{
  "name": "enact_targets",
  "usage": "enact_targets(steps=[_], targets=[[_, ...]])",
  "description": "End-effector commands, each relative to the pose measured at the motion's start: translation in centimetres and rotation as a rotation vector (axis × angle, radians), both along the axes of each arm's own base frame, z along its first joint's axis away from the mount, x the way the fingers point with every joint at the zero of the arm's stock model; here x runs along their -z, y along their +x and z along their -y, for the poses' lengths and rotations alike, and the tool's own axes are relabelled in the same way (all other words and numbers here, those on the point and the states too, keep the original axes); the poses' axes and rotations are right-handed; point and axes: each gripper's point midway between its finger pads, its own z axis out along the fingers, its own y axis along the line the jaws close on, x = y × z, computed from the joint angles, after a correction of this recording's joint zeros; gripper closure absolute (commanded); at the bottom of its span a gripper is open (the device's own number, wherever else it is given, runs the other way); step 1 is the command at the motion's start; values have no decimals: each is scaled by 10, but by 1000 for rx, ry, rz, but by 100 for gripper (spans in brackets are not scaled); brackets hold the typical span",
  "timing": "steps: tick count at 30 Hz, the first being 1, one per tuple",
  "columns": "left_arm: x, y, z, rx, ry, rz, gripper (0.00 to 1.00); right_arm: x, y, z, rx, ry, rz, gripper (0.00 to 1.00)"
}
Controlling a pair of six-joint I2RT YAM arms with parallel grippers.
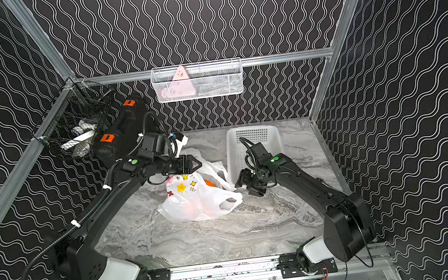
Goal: Place the oranges into plastic bags & tie knots
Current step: Adjust the basket at the center of the board, then adjust the plastic bag at the center of the board.
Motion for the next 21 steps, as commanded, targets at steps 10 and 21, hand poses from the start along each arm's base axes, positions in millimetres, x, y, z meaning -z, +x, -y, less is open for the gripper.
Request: enact_targets(steps=[10,21], targets=[[47,21,70,450,172,170,17,-4,85,112,113,-261,202,36],[110,13,99,667,296,143,16,-54,3,35,36,290,99,20]])
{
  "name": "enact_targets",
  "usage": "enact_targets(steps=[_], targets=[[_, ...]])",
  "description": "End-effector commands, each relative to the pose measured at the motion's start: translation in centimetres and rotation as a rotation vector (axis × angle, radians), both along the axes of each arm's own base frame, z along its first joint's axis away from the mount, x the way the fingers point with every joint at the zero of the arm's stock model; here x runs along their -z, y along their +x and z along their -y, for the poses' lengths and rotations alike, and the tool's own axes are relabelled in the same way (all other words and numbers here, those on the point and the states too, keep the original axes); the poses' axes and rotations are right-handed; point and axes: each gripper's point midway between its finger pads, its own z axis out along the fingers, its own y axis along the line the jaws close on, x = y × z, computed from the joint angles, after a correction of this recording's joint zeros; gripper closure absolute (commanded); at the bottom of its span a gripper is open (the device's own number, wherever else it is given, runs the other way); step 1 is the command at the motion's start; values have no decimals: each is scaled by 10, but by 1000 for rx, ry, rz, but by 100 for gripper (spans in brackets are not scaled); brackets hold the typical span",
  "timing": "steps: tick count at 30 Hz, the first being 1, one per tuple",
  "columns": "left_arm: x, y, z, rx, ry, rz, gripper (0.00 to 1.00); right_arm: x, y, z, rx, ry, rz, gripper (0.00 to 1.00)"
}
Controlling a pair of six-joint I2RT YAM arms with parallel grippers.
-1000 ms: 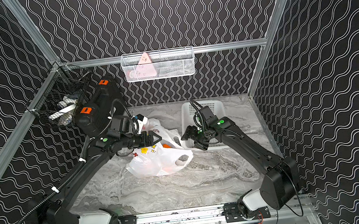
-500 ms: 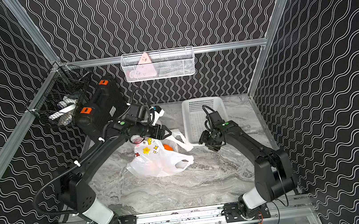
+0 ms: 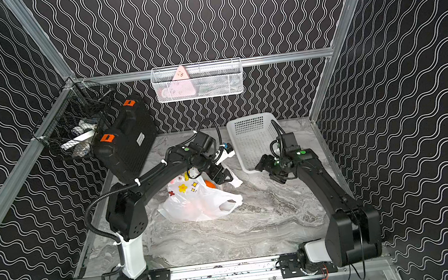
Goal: Place the oranges into plastic bags & tie knots
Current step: Adjust the plastic bag at the center of the board.
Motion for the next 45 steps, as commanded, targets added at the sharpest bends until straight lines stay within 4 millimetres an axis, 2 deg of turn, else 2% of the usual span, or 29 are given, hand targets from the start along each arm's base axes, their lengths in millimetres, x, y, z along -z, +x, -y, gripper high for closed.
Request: enact_targets(steps=[1,5,10,15,17,23,30,32,38,45], targets=[[11,-3,-2,65,29,16,17,-26,-29,-37,-72,249,-40,20],[18,-5,0,69,22,-2,19,-39,-51,-67,-162,296,-34,20],[20,-3,0,70,30,-5,20,-22,-69,-101,-266,248,-49,21],[19,-2,3,64,14,-11,22,-5,-79,-113,-312,224,-68,26],[19,-1,5,63,8,-12,22,-2,-82,-114,-322,226,-80,29],[20,0,4,67,20,-9,23,6,-88,-116,-333,223,-98,50],[13,2,3,74,24,6,24,13,-90,-107,-333,163,-105,82],[9,4,5,77,20,15,23,18,-95,-101,-329,137,-124,88],[-1,10,7,79,18,49,21,33,-113,-89,-312,104,-171,98],[6,11,16,128,62,79,16,39,-116,-87,-296,108,-185,100]])
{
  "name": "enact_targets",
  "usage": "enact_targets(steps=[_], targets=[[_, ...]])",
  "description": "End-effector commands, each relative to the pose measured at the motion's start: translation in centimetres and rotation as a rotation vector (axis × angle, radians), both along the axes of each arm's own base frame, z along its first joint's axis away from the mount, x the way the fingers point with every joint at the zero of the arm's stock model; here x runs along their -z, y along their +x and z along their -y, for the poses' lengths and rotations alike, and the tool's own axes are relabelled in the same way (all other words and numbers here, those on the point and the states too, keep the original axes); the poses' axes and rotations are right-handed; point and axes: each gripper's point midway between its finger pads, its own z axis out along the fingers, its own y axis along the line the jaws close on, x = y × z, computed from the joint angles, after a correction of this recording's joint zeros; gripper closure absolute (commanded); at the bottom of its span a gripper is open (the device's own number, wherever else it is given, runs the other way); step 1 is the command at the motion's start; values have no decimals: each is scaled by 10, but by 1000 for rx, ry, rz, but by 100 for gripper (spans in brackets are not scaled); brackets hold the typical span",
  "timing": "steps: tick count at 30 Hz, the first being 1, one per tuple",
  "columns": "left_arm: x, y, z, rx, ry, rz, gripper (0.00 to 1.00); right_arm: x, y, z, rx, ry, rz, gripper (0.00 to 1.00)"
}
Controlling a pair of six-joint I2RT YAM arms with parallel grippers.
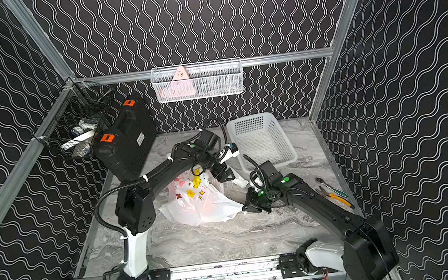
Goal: Place the oranges into plastic bags & tie knots
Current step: Adjust the plastic bag at the center of the board.
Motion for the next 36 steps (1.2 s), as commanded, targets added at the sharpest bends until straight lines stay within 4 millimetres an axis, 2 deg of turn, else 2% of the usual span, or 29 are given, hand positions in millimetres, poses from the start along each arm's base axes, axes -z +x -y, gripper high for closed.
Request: enact_targets(steps=[1,5,9,10,11,14,23,25,26,27,29,31,36], targets=[[1,-2,2,59,35,36,16,3,-2,3,17,-13,-11,100],[6,2,10,91,57,94,16,11,-8,7,33,-23,-36,100],[28,10,13,107,91,120,15,14,-7,4,39,-10,-46,100],[33,14,11,105,110,132,11,15,-6,2,39,-1,-48,100],[38,18,10,105,126,149,2,16,-4,0,42,8,-53,100],[47,26,10,110,142,188,1,16,-1,-5,44,33,-59,100],[80,43,15,113,166,237,3,21,-5,-3,39,21,-83,100],[87,43,15,122,174,228,9,20,-6,-1,40,10,-78,100],[90,43,15,122,176,221,16,20,-6,0,40,4,-76,100],[91,43,15,125,176,217,24,19,-6,1,40,-2,-73,100],[95,43,16,128,177,208,48,16,-4,3,43,-19,-60,100],[94,44,17,115,169,208,68,11,-2,6,41,-43,-40,100],[86,50,19,63,139,215,98,-5,9,14,33,-102,27,100]])
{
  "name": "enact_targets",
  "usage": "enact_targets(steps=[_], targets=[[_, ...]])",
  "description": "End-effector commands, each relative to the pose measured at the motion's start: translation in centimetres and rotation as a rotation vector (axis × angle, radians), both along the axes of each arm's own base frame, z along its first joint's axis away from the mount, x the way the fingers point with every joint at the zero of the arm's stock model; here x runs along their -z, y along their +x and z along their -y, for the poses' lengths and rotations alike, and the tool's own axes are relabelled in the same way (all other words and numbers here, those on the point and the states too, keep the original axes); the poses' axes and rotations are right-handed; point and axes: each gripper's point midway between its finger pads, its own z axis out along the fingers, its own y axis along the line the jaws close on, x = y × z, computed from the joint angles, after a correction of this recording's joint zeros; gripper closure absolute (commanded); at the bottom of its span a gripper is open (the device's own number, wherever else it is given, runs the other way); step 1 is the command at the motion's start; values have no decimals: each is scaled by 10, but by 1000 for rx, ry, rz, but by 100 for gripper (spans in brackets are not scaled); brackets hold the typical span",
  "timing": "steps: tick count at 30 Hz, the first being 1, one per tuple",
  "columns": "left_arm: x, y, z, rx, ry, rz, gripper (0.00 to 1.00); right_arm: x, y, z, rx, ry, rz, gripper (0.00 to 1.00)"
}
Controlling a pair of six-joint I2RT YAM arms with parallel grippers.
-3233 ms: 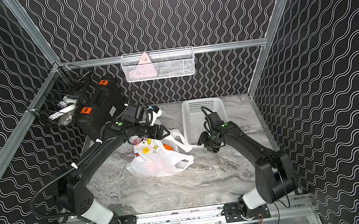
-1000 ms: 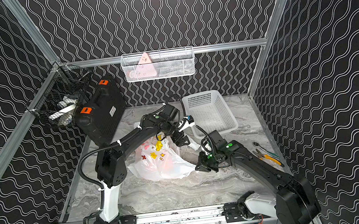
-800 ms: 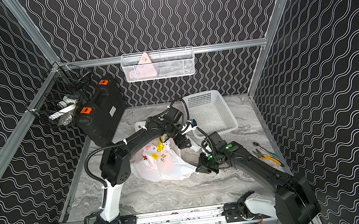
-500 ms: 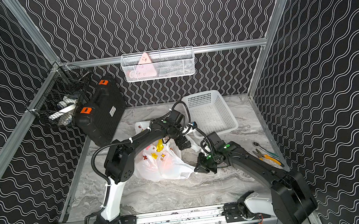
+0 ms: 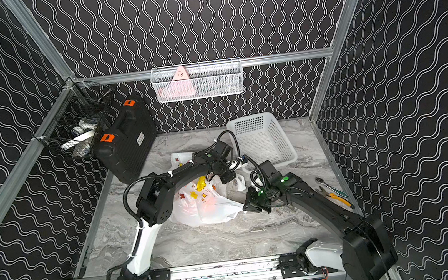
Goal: Place the oranges into plastic bags & tie knots
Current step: Adjust the plastic bag at the center of the board.
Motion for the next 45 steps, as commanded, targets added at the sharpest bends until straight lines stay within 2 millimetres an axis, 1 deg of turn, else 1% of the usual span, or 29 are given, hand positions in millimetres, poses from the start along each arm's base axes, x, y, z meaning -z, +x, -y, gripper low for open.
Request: enact_targets(steps=[1,3,6,9,11,12,14,16,17,19,20,21,22,24,28,31,33,35,38,41,43,45], targets=[[-12,7,4,-26,-41,27,100,-4,2,12,-7,-81,28,100],[-17,11,2,-61,-50,43,100,-9,4,14,-12,-95,44,100],[-44,25,-1,-150,-121,100,100,-14,4,17,-18,-107,58,100],[-90,39,-11,-269,-224,191,100,-22,4,22,-20,-125,92,100],[-132,49,-21,-367,-300,272,100,-30,7,27,-21,-152,126,100],[-149,50,-26,-401,-335,296,100,-36,10,28,-25,-159,148,100],[-188,52,-39,-485,-409,348,100,-54,19,28,-36,-172,202,100],[-226,51,-58,-585,-485,386,100,-85,32,25,-55,-179,270,100],[-241,50,-67,-634,-506,407,100,-97,37,23,-65,-181,295,100],[-275,43,-91,-747,-554,452,100,-129,49,19,-86,-176,364,100],[-286,38,-100,-789,-573,467,100,-142,54,18,-92,-175,389,100],[-302,32,-116,-860,-596,490,100,-157,58,16,-100,-172,420,100],[-313,26,-131,-933,-610,499,100,-171,61,14,-108,-166,448,100],[-330,10,-161,-1071,-625,516,100,-191,64,10,-132,-152,489,100],[-342,-28,-203,-1240,-650,490,100,-227,65,8,-181,-145,550,100],[-352,-57,-227,-1314,-680,473,100,-252,63,12,-190,-149,602,100],[-359,-74,-236,-1335,-707,450,100,-265,60,16,-198,-163,628,100],[-362,-86,-234,-1316,-748,398,100,-271,56,21,-204,-186,634,100],[-355,-101,-225,-1305,-825,272,100,-267,47,30,-215,-220,616,100],[-337,-113,-215,-1323,-891,142,100,-257,40,37,-210,-241,602,100],[-321,-116,-206,-1311,-932,90,100,-240,40,39,-212,-259,584,100],[-302,-115,-197,-1296,-955,47,100,-221,44,37,-221,-264,579,100]])
